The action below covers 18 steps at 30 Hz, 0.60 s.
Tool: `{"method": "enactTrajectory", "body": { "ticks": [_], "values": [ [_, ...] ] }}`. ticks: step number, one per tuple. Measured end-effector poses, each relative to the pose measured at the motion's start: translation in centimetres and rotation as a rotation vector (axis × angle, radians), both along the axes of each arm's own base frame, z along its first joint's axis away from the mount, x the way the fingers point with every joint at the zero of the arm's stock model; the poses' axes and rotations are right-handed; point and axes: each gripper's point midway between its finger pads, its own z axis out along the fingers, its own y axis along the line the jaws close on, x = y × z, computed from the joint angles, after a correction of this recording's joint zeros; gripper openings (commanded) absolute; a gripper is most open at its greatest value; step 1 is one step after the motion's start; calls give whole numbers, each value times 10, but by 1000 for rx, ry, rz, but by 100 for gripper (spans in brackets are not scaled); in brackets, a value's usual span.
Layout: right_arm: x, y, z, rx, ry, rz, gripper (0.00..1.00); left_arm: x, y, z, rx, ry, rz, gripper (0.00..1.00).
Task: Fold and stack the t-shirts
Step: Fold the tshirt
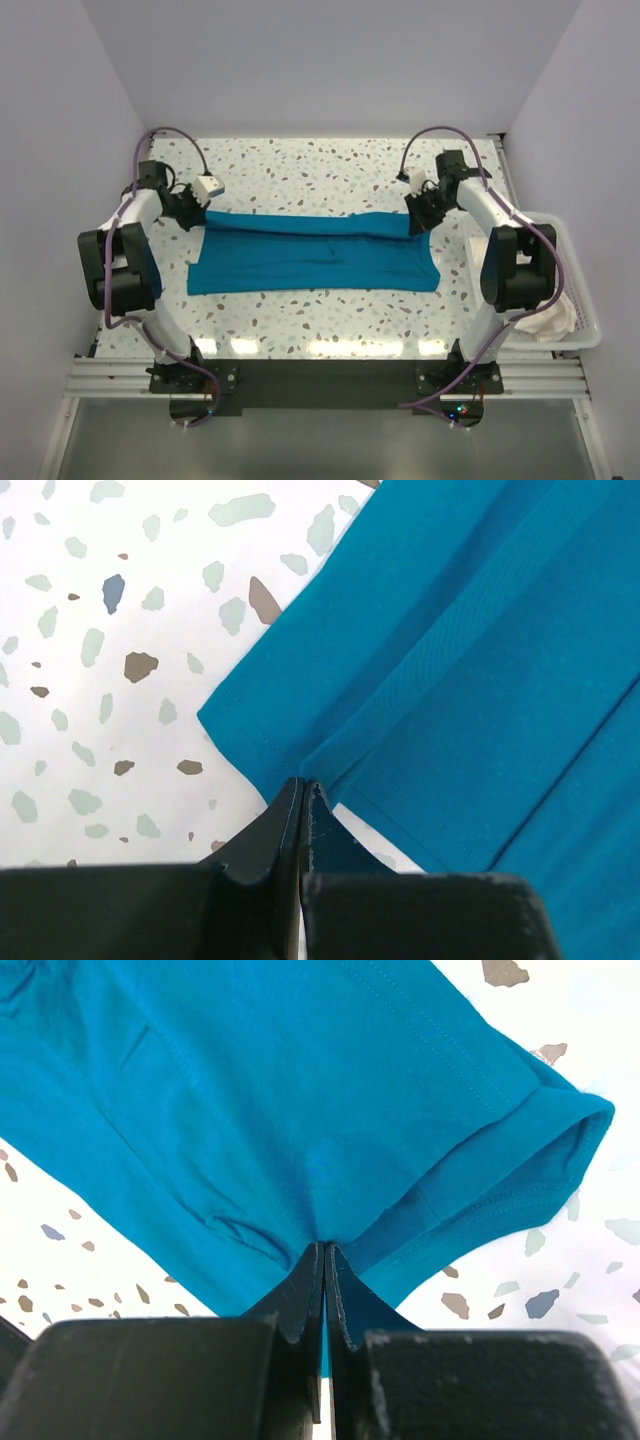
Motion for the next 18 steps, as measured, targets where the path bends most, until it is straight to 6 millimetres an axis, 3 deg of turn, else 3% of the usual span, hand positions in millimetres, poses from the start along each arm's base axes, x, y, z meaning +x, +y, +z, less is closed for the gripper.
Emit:
{"method": "enactTrajectory", "body": {
  "ticks": [7, 9, 10, 11, 12, 15, 16, 18],
  "values": [
    [-8, -1, -4, -2, 13, 1, 0, -2, 3, -11, 17, 25, -14, 0],
    [-13, -1, -9, -3, 33, 1, 0, -3, 3, -14, 19, 37, -15, 5],
    [-15, -1, -11, -3, 39, 2, 5, -4, 3, -16, 19, 41, -17, 9],
    [-15, -1, -12, -4, 44, 3, 12, -4, 3, -16, 22, 43, -21, 20],
    [-16, -1, -13, -4, 47, 4, 26, -5, 3, -17, 25, 45, -28, 25],
    [-19, -1, -16, -8, 75, 8, 39, -11, 2, -17, 24, 66, -44, 37],
    [-21, -1, -16, -9, 88, 8, 41, -14, -1, -16, 13, 79, -51, 44],
    [-19, -2, -12, -12, 90, 8, 41, -14, -6, -6, -19, 88, -64, 47]
  ]
}}
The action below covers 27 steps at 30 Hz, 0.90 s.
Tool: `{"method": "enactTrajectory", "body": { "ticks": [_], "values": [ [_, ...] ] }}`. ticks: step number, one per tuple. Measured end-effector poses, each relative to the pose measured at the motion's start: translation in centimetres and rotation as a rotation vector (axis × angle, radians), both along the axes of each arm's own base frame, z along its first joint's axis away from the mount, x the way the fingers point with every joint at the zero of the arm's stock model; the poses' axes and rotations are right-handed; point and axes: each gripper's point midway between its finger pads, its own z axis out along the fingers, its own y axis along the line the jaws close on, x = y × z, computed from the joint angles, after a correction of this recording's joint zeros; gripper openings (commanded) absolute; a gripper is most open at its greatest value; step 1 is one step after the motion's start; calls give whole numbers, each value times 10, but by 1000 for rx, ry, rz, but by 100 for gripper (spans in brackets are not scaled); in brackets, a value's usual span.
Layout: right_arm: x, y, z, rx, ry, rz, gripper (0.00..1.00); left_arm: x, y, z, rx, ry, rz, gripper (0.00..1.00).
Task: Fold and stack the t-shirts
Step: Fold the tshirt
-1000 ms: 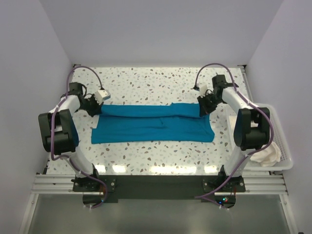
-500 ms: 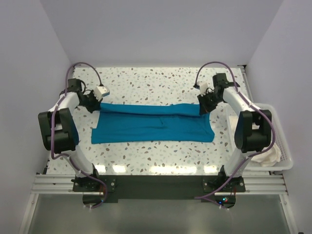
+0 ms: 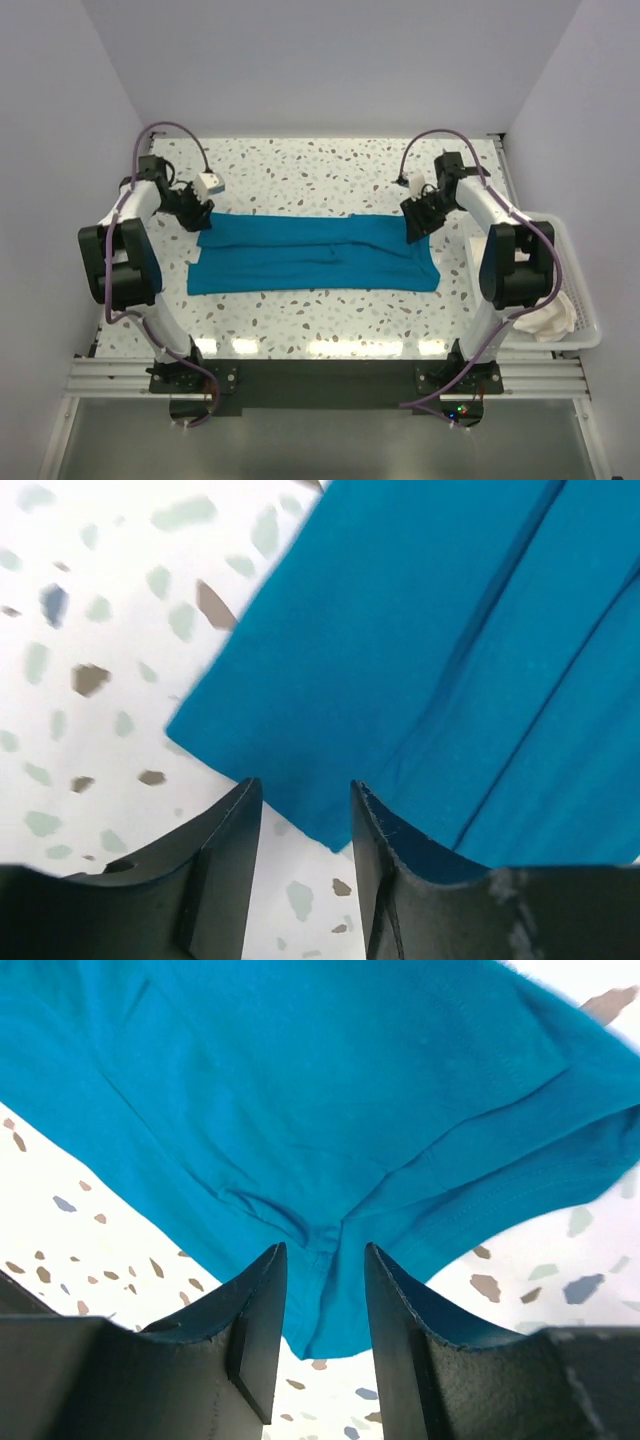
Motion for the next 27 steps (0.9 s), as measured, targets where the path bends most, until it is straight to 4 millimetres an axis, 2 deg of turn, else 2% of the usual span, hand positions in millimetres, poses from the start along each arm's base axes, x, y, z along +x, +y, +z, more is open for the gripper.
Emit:
{"method": "enactTrajectory", "body": {
  "ticks": [4, 6, 10, 12, 15, 18, 23, 27],
  "values": [
    [18, 2, 22, 10, -52, -20, 41, 28, -20, 37, -66, -71, 2, 49],
    [29, 3, 33, 21, -83, -44, 41, 43, -46, 53, -98, -112, -9, 52],
    [53, 8, 48, 48, -117, -100, 40, 62, -135, 75, -209, -134, -56, 53],
    [67, 11, 45, 61, -120, -127, 40, 72, -186, 80, -278, -134, -85, 53],
    [77, 12, 29, 65, -90, -164, 40, 77, -252, 73, -375, -82, -101, 53],
    [77, 12, 9, 58, -36, -189, 39, 78, -299, 51, -447, 5, -83, 54],
    [77, 8, -10, 31, 5, -217, 35, 76, -338, 19, -517, 139, -26, 53],
    [80, 0, -16, 13, 9, -240, 36, 73, -359, 8, -567, 212, 3, 53]
  ]
}}
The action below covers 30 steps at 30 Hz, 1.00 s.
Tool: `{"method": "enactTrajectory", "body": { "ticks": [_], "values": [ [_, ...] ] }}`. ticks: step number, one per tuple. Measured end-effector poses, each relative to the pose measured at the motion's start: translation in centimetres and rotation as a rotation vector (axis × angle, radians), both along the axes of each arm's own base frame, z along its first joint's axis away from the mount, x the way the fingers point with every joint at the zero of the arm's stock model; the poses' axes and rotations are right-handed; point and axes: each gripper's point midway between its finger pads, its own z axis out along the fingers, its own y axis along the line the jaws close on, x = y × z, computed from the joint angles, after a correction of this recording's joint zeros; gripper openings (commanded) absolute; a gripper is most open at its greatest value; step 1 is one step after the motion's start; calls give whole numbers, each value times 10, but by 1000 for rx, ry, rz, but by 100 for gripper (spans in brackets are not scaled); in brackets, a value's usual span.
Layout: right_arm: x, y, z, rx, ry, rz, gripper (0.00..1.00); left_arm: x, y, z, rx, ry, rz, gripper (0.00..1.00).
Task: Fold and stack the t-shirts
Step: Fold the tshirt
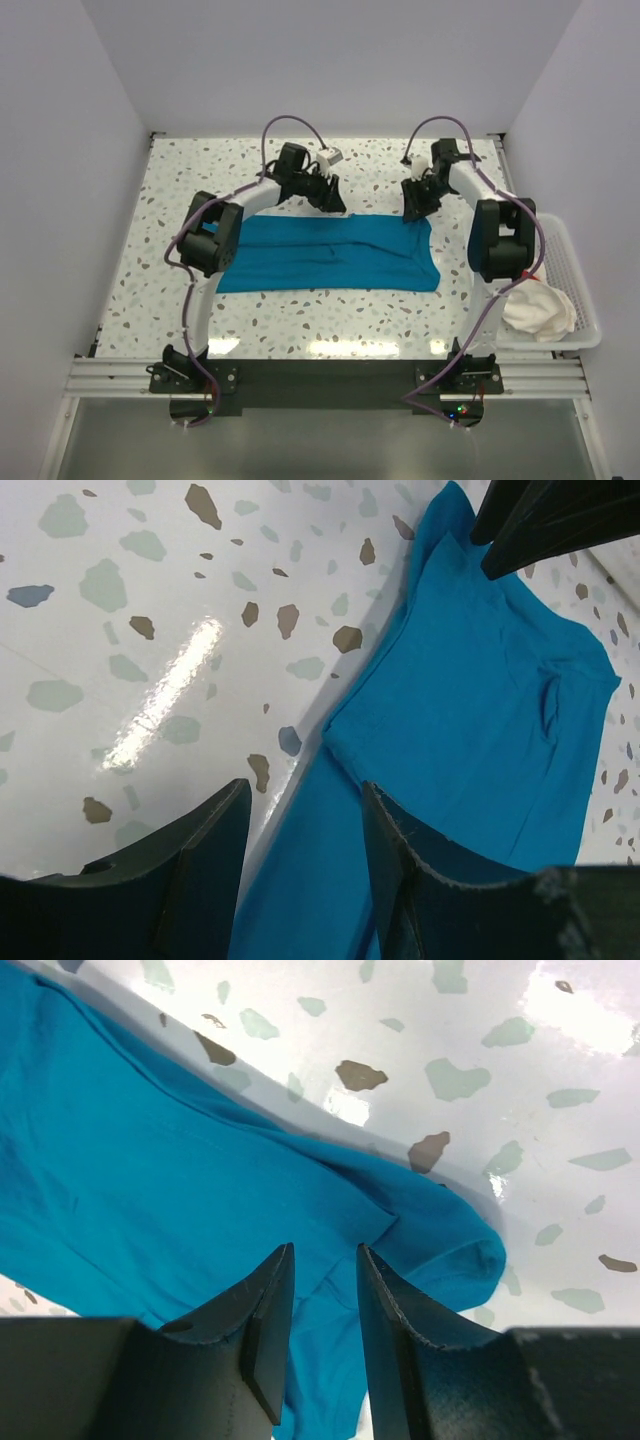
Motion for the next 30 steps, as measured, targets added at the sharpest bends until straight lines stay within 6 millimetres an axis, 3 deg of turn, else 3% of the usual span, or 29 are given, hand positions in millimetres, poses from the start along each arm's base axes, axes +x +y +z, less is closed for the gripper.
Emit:
{"method": "enactTrajectory", "body": {
  "ticks": [11, 16, 30],
  "values": [
    [4, -19, -19, -28, 39, -46, 36, -4, -40, -5, -54, 38, -16, 54],
    [9, -17, -29, -15, 60, -53, 34, -2, -43, -10, -56, 44, -14, 54],
    [16, -3, -17, 70, 39, -40, 28, -3, -46, -12, -52, 50, -9, 54]
  ]
}}
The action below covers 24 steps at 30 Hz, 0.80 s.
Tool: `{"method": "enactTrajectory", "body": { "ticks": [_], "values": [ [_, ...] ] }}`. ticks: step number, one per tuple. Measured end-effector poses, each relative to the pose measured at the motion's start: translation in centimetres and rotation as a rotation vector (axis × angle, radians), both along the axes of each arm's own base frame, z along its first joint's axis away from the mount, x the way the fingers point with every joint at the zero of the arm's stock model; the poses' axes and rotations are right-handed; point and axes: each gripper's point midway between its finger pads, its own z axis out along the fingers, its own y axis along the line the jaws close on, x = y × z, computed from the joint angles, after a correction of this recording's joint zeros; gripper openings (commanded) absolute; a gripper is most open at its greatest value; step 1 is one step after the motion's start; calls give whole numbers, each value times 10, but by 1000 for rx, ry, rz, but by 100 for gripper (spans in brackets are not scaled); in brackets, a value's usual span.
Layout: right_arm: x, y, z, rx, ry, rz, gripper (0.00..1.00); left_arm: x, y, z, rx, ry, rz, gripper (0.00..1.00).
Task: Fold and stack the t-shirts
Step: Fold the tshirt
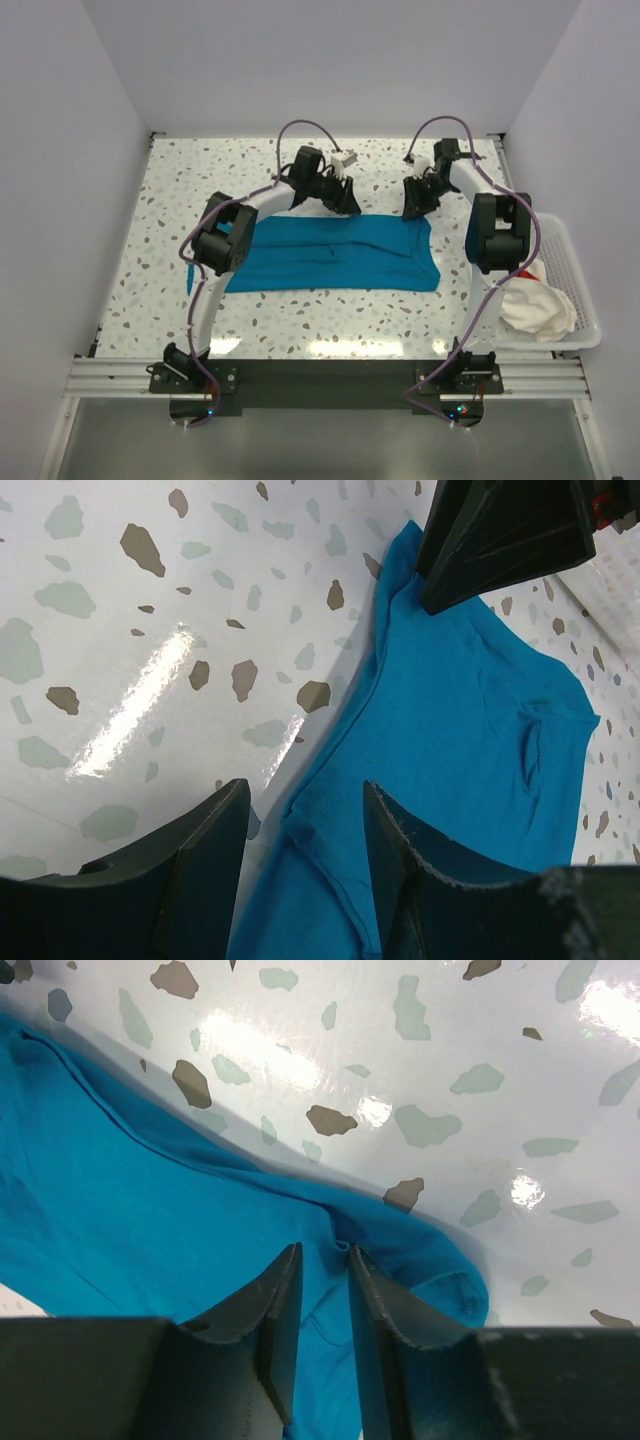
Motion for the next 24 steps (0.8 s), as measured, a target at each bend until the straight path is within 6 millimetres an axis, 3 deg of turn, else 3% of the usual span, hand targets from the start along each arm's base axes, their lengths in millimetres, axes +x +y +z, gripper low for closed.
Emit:
{"method": "enactTrajectory", "body": {
  "ticks": [12, 16, 19, 24],
  "values": [
    [1, 0, -2, -2, 6, 4, 0, 4, -1, -9, 8, 15, 16, 48],
    [1, 0, -2, -1, 8, 4, 0, 2, -1, -12, 8, 33, 19, 39],
    [0, 1, -1, 4, 10, 5, 0, 0, -2, -11, -4, 46, 16, 22],
    [-1, 5, 0, 27, 12, 14, 0, 0, -4, -9, -18, 45, 9, 7]
  ]
}}
